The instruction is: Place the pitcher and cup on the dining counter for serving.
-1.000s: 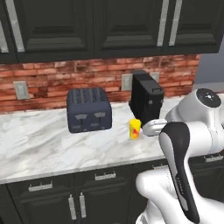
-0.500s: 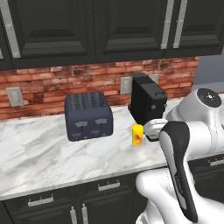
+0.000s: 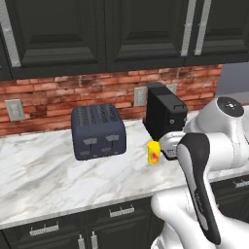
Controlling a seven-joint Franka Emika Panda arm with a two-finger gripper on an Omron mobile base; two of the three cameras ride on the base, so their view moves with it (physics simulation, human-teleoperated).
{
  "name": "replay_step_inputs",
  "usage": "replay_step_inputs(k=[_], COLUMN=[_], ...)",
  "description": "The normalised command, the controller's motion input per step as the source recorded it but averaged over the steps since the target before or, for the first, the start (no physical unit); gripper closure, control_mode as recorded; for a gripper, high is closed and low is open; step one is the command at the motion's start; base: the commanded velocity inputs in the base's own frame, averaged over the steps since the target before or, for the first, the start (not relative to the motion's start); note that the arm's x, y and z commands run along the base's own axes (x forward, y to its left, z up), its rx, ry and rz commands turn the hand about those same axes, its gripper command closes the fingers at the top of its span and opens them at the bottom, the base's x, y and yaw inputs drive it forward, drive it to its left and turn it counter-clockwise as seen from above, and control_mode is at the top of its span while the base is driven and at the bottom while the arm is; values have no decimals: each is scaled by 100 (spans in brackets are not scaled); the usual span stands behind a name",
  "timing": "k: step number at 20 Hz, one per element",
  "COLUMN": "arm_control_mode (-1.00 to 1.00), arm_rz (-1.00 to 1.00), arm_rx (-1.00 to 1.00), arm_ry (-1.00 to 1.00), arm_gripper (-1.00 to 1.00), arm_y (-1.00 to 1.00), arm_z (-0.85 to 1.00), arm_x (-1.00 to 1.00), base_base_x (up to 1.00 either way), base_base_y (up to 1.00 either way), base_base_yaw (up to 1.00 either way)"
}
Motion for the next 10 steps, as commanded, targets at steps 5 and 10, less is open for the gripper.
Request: replay_step_inputs(k=[5, 10], arm_control_mode=[-100, -100], arm_rz=[0, 0], arm_rx=[-2, -6], arm_ry=[17, 16], arm_gripper=[-100, -100], arm_y=[0, 0], arm_z=[-15, -27], arm_x=[24, 40], base_base_x=[0, 0], base_base_y=[0, 0], base_base_yaw=[0, 0])
